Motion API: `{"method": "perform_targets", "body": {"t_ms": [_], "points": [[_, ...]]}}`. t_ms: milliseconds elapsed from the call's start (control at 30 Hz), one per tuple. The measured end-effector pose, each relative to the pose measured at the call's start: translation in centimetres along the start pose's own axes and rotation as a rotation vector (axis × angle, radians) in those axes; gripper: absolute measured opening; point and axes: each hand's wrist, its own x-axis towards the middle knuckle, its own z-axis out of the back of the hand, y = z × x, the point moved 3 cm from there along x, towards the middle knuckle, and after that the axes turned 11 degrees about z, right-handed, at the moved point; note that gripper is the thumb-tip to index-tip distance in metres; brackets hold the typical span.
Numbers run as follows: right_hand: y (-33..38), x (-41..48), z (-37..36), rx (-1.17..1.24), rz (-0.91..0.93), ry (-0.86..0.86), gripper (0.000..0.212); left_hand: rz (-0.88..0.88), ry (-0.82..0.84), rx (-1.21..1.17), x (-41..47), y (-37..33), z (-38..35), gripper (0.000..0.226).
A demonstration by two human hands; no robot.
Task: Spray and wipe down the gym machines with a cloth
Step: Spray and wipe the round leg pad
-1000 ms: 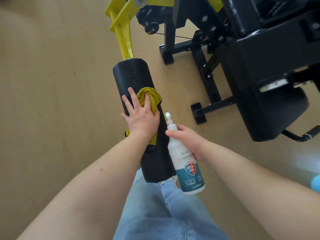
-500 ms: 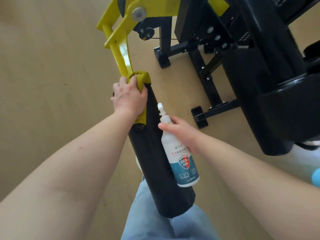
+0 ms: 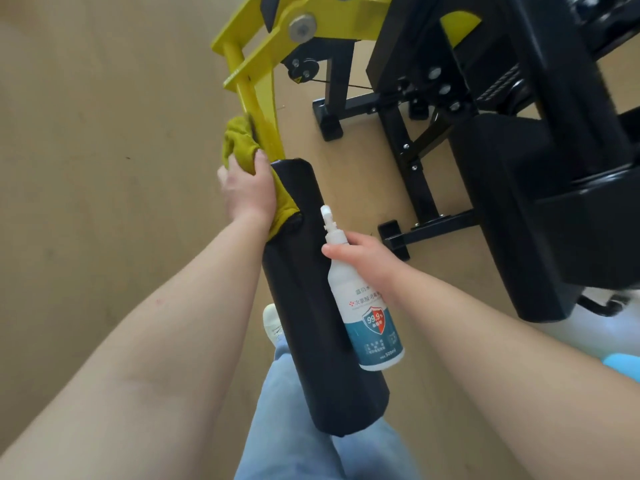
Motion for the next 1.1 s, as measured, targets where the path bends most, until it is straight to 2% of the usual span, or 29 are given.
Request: {"method": "perform_targets", "body": {"t_ms": [67,133,300,567,767,967,1100], "points": [[-0.1,-0.2,0.0,0.014,-0.009,0.004,0.018,0.086,0.031,-0.078,-2.0,2.6,-0.2,0.066],[-0.3,-0.6,-0.1,0.038,-0.010,0.004,0.019,0.093,0.035,-0.105,-4.4,4.9,-0.4,0.065],[-1.8,-2.6,-0.5,0.055,-0.010,-0.009,0.020,0.110,0.045,-0.032,-9.7,9.1,-0.6,0.068],[-5.6,-8.1,-0.4,-0.156,-0.009,0.089,0.028,0.137,0.086,0.140,-17.1,14.9,-0.9,0.081],[-9.9,-12.4,1.0,-0.226,-0.111,0.143,0.020,0.101,0.109,0.187,-23.1,19.4,-0.9,0.080],[-13.7,-15.4,1.5,-0.208,-0.202,0.148,0.039,0.016,0.141,0.224,-28.2,23.4,-1.0,0.074],[-14.8,-16.5,0.9,-0.217,-0.155,0.115,0.037,-0.007,0.142,0.232,-28.9,24.7,-0.8,0.069]]}}
